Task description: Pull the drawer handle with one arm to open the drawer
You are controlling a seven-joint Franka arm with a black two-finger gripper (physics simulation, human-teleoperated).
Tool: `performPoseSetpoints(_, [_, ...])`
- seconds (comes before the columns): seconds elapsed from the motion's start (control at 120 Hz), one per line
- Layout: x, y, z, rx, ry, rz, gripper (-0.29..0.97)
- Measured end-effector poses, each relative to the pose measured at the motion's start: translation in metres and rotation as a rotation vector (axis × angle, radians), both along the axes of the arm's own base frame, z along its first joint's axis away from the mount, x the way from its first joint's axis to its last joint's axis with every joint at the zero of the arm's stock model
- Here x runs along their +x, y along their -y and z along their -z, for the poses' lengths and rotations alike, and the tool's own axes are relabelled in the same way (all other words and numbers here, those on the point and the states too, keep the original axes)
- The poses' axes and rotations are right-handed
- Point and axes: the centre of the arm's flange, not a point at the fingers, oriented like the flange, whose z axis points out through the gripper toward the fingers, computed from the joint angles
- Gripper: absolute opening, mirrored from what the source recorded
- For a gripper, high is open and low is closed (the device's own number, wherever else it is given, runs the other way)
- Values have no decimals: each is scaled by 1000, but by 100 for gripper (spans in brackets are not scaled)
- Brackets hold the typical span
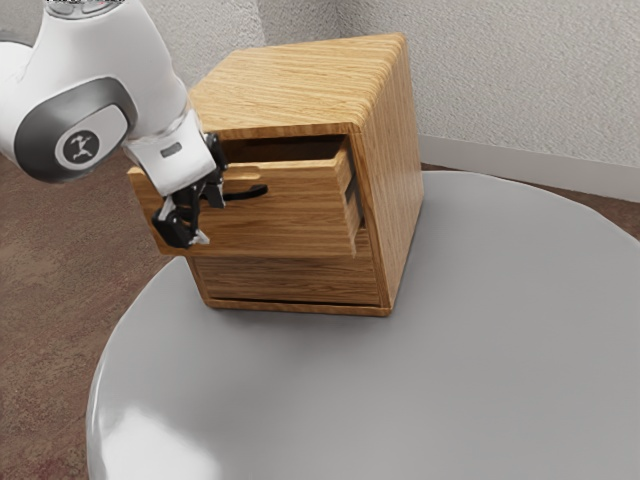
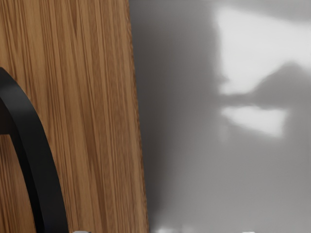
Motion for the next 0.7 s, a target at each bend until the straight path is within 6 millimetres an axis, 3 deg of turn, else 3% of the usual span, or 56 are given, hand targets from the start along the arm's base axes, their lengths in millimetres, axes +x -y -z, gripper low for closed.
performPoseSetpoints(0.217, [-17,5,-1,0,2,4,40])
performPoseSetpoints(0.283, [-18,6,-2,1,6,3,36])
performPoseSetpoints(0.342, [-18,8,-6,4,17,3,22])
performPoseSetpoints(0.408, [-22,12,-16,21,44,3,-8])
performPoseSetpoints(0.533, [-25,12,-27,32,73,0,30])
performPoseSetpoints(0.65, [-33,11,-35,-36,83,-38,49])
performPoseSetpoints(0.675, [-41,16,-37,-79,70,-70,52])
performPoseSetpoints(0.7, [-51,42,-42,-102,58,-78,54])
